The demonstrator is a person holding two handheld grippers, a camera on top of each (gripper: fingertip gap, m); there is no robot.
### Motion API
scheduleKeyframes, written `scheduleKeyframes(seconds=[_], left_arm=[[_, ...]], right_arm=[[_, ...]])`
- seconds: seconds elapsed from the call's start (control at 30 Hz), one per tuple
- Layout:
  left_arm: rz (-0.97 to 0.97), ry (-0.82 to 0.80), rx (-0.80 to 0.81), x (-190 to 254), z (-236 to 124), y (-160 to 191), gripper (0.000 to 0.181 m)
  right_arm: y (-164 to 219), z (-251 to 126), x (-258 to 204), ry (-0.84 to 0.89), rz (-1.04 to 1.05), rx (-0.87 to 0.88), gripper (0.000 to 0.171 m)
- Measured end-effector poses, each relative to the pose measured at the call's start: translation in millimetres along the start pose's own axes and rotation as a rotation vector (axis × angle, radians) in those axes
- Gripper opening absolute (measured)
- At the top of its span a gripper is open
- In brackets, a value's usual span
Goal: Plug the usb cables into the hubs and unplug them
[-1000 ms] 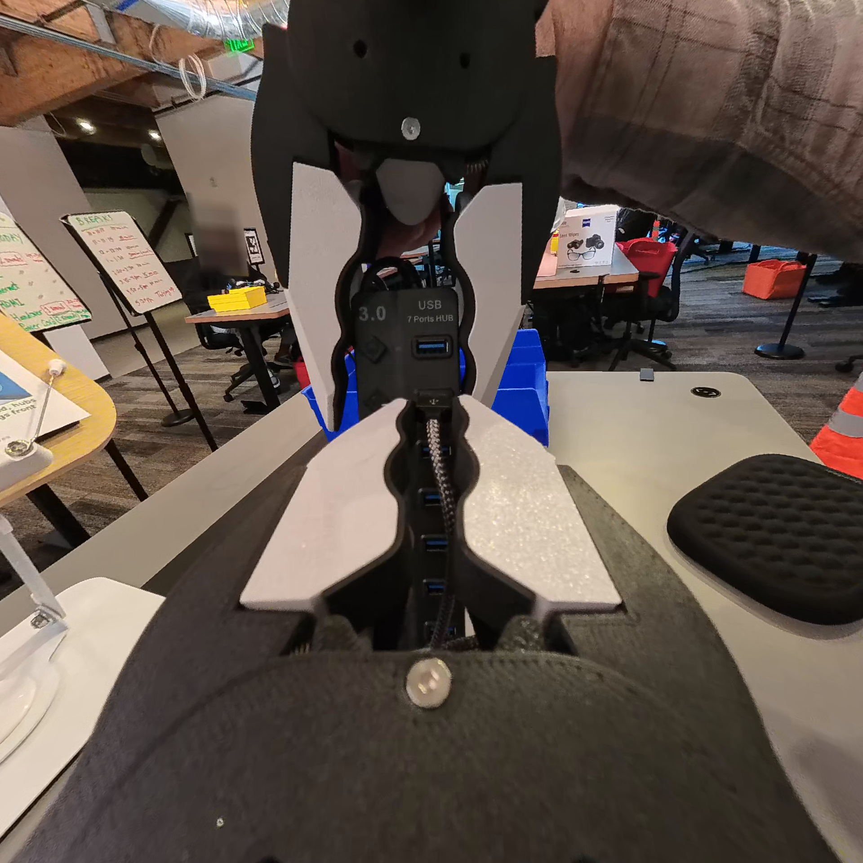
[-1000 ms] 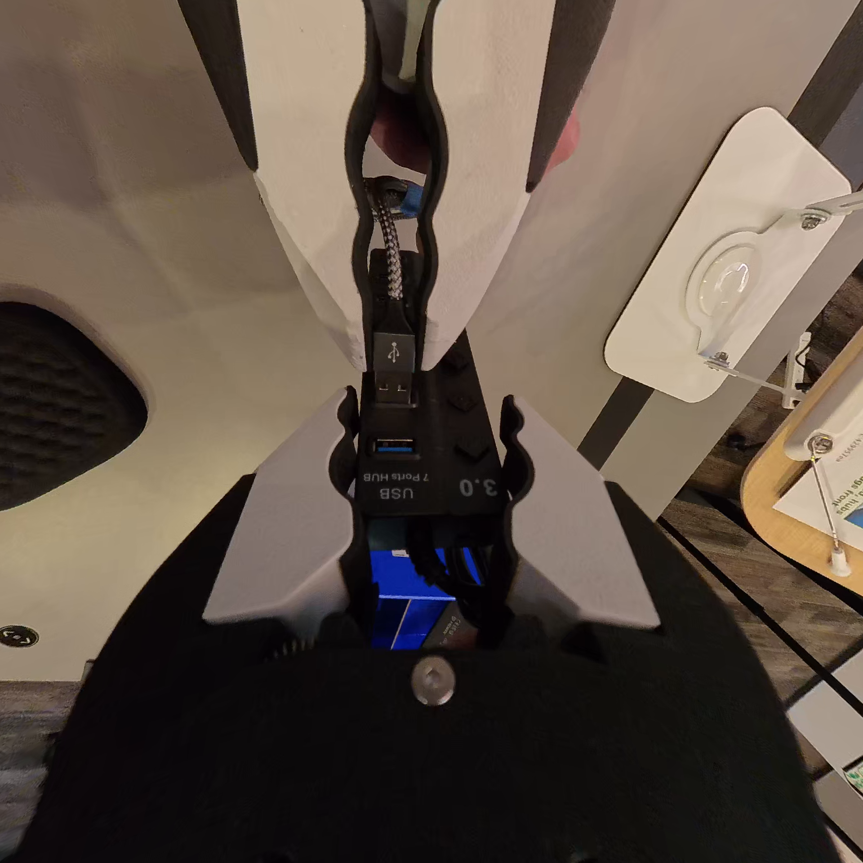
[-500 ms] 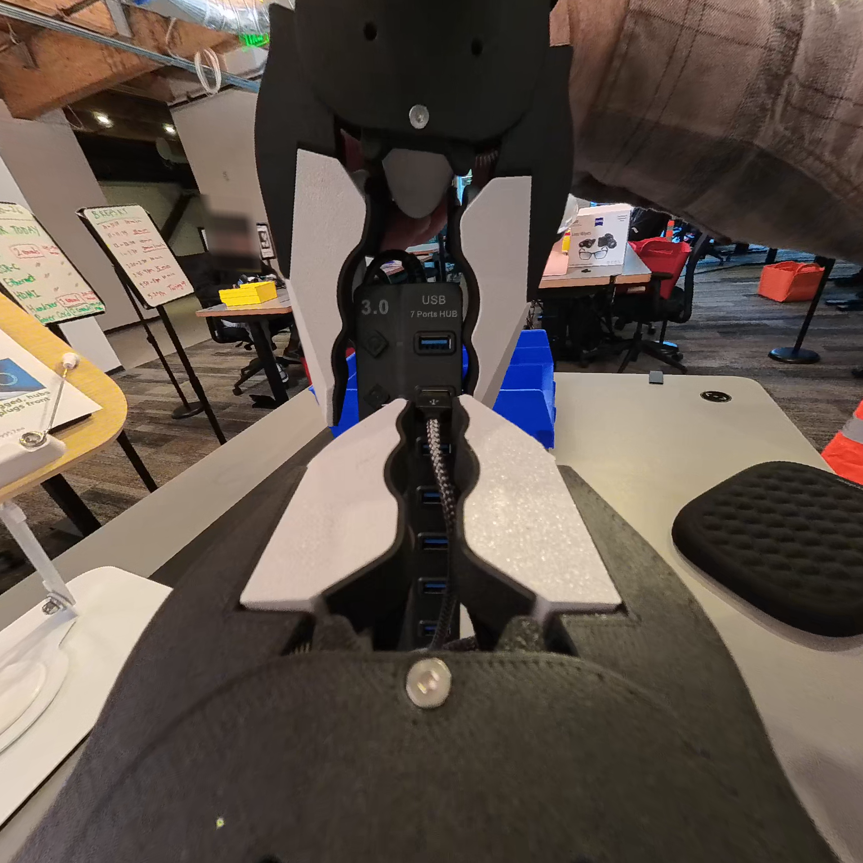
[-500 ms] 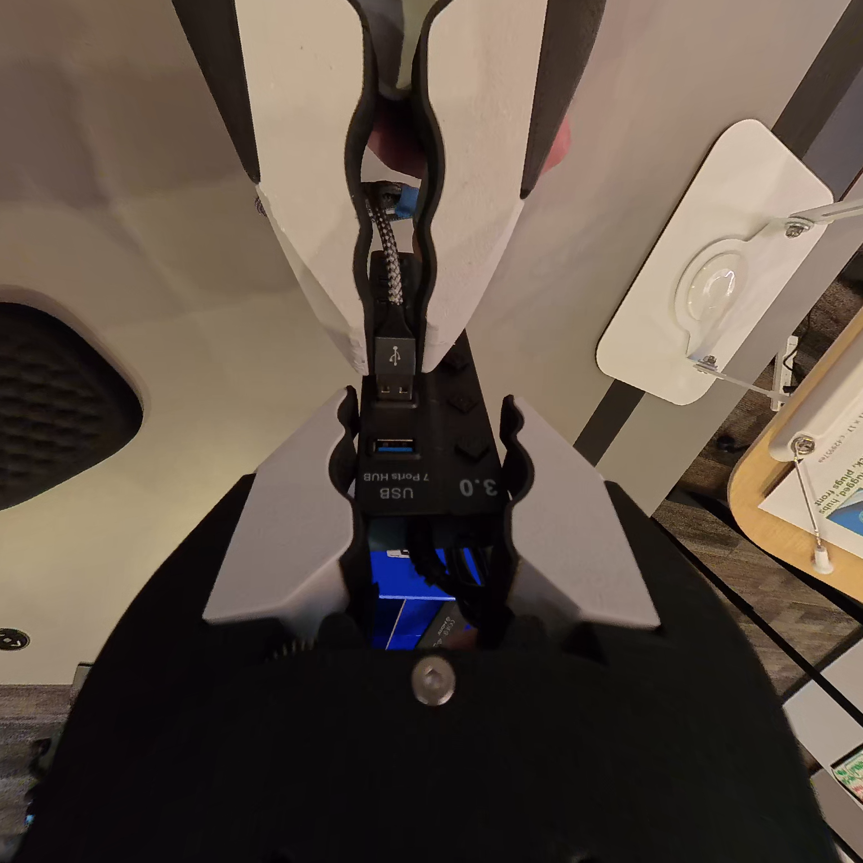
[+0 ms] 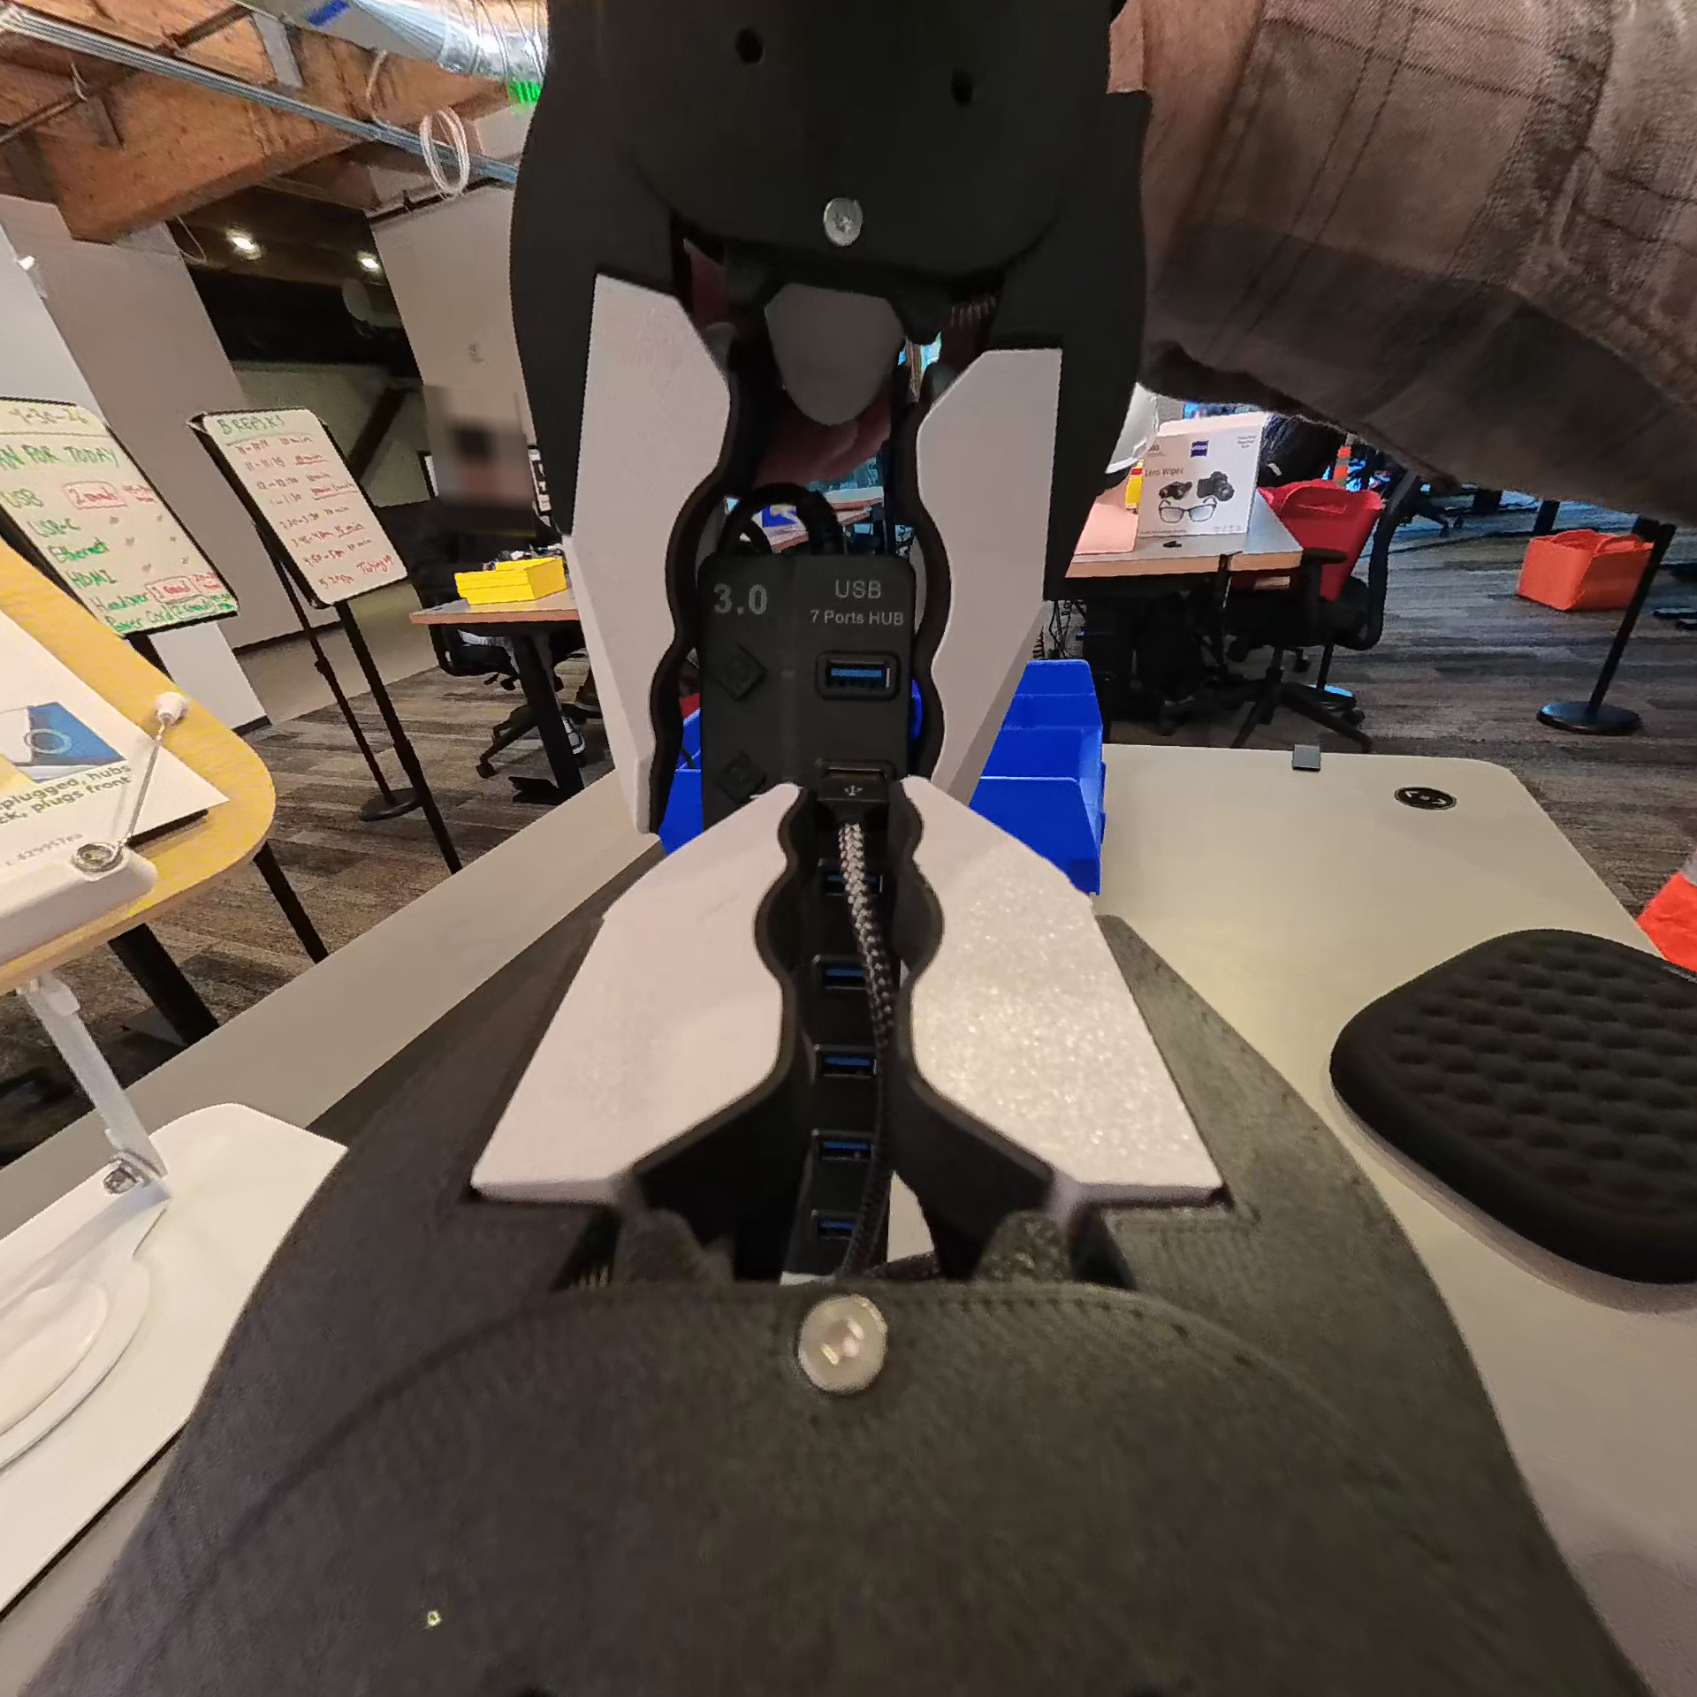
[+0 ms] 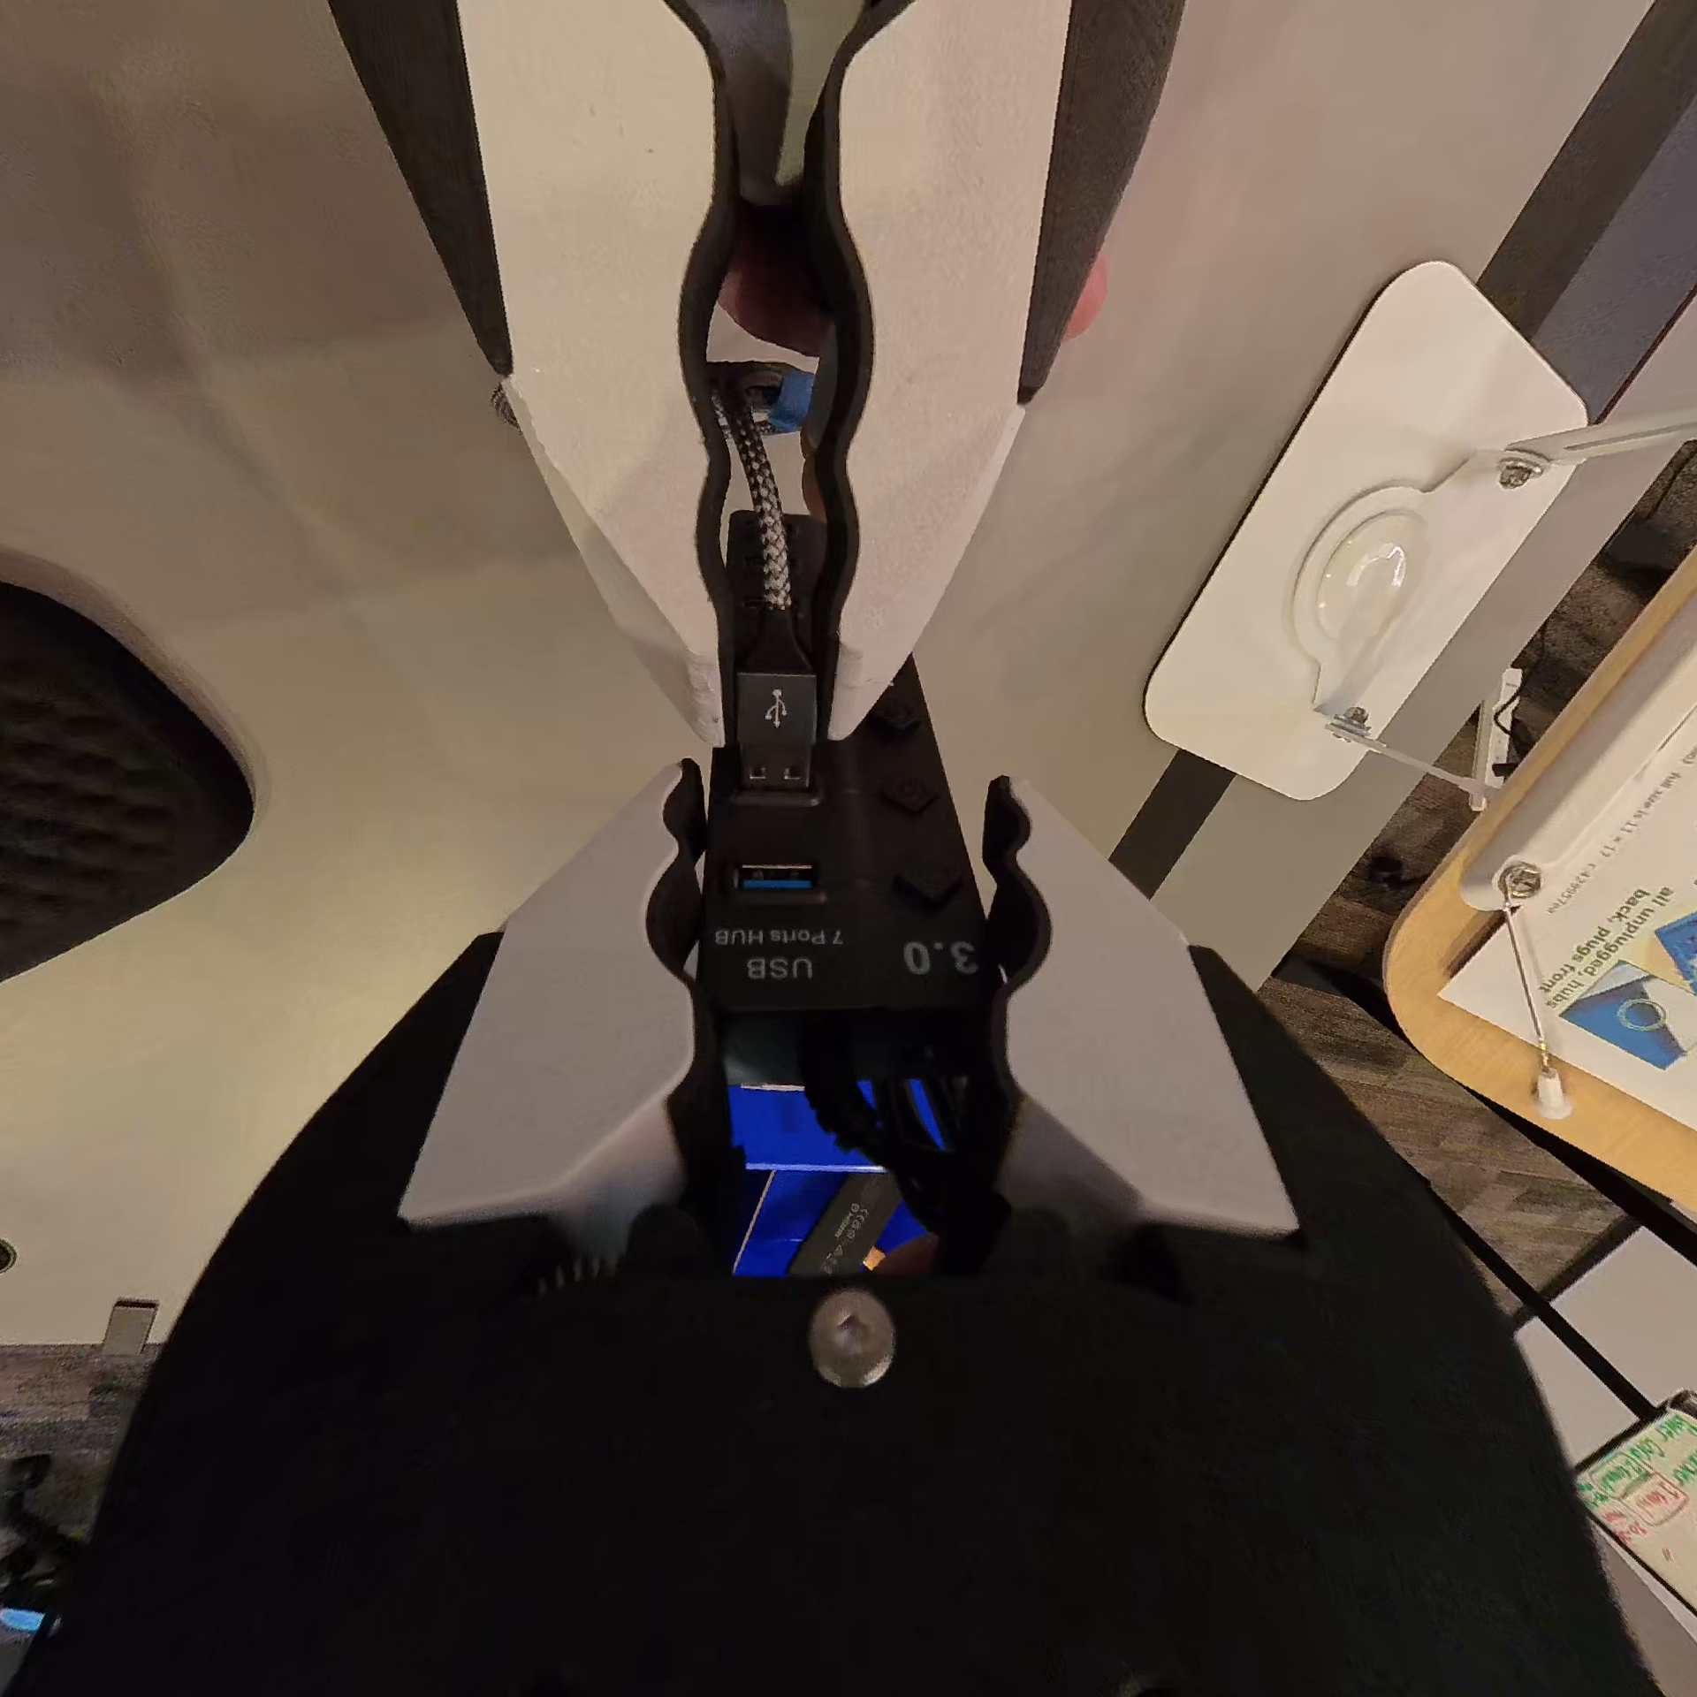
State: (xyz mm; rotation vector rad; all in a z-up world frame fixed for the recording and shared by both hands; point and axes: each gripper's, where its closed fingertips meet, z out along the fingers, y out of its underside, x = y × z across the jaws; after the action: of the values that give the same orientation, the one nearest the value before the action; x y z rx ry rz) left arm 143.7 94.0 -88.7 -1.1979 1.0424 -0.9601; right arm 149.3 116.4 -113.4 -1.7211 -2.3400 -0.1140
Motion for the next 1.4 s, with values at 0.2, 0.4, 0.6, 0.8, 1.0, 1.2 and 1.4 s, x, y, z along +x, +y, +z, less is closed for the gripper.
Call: scheduleKeyframes(seconds=[0.2, 0.4, 0.6, 0.8, 1.0, 1.2, 1.4], left_arm=[[0.000, -0.013, 0.026, 1, -1, -3, 0.015], [-0.002, -0.026, 0.026, 1, -1, -2, 0.015], [0.007, -0.030, 0.048, 3, -2, -5, 0.015], [0.017, -0.005, 0.101, 5, -5, -10, 0.014], [0.040, 0.045, 0.150, 10, -9, -18, 0.014], [0.063, 0.046, 0.176, 8, -12, -21, 0.015], [0.080, 0.021, 0.184, 5, -13, -23, 0.015]], right_arm=[[-4, -3, 0, 0.008, -0.011, 0.001, 0.060], [-5, -3, 0, 0.022, -0.021, -0.005, 0.060], [-11, -7, -1, 0.031, -0.031, 0.020, 0.060], [-17, -12, -3, 0.026, -0.026, 0.068, 0.060], [-33, -20, -9, 0.018, -0.044, 0.146, 0.056], [-36, -23, -6, 0.031, -0.044, 0.153, 0.056], [-35, -24, -2, 0.046, -0.020, 0.145, 0.056]])
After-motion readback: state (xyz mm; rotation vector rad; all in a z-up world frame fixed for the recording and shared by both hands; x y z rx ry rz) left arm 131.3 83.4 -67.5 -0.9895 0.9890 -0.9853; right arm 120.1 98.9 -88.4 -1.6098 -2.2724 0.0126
